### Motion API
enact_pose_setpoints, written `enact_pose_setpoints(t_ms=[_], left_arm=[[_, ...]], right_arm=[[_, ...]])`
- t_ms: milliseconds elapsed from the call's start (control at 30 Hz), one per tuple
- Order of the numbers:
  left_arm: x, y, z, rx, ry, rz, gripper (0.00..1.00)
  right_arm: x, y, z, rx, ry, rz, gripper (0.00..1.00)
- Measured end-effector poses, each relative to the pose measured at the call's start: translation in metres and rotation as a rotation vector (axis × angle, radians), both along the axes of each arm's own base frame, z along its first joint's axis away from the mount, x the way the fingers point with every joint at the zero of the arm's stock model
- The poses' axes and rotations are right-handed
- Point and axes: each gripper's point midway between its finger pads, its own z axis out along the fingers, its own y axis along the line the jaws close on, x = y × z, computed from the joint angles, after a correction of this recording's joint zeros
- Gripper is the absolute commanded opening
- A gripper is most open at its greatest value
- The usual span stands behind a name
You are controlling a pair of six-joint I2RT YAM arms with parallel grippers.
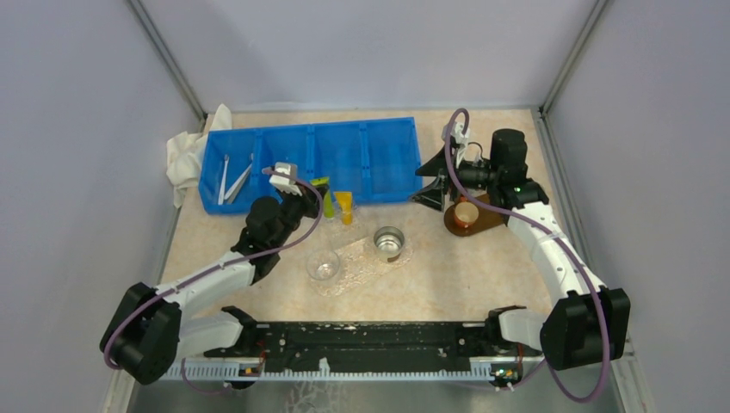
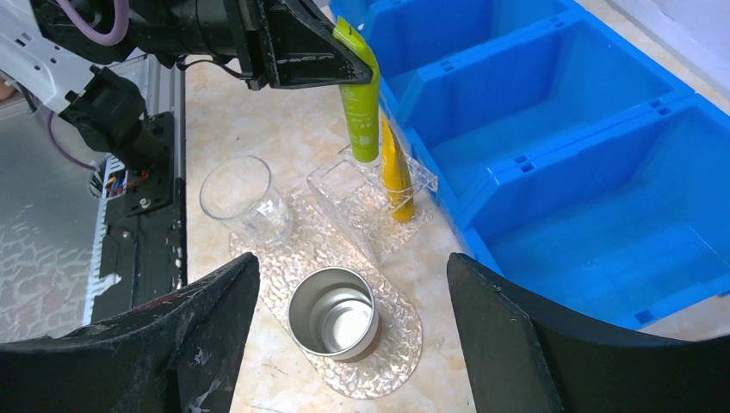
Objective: Prepare toiletry sets of a toothbrush and toothpaste on the tray
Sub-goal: Place the toothpaste in the toothpaste holder.
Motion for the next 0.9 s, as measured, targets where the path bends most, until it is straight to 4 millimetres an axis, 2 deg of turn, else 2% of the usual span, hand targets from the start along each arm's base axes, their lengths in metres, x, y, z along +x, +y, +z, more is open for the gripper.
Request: enact_pose_setpoints(t_ms=[333, 633, 900], left_arm=[[0.006, -0.004, -0.020, 0.033, 0.050, -0.002, 0.01], [0.007, -0.004, -0.023, 0.049, 0.050, -0.002, 0.29], [0.010, -0.005, -0.028, 0.068, 0.060, -0.004, 0.34]], right_arm=[[0.000, 0.000, 0.000, 0.000, 0.000, 0.000, 0.80], [0.000, 0.000, 0.000, 0.000, 0.000, 0.000, 0.80], [0.000, 0.000, 0.000, 0.000, -0.001, 0.000, 0.80]])
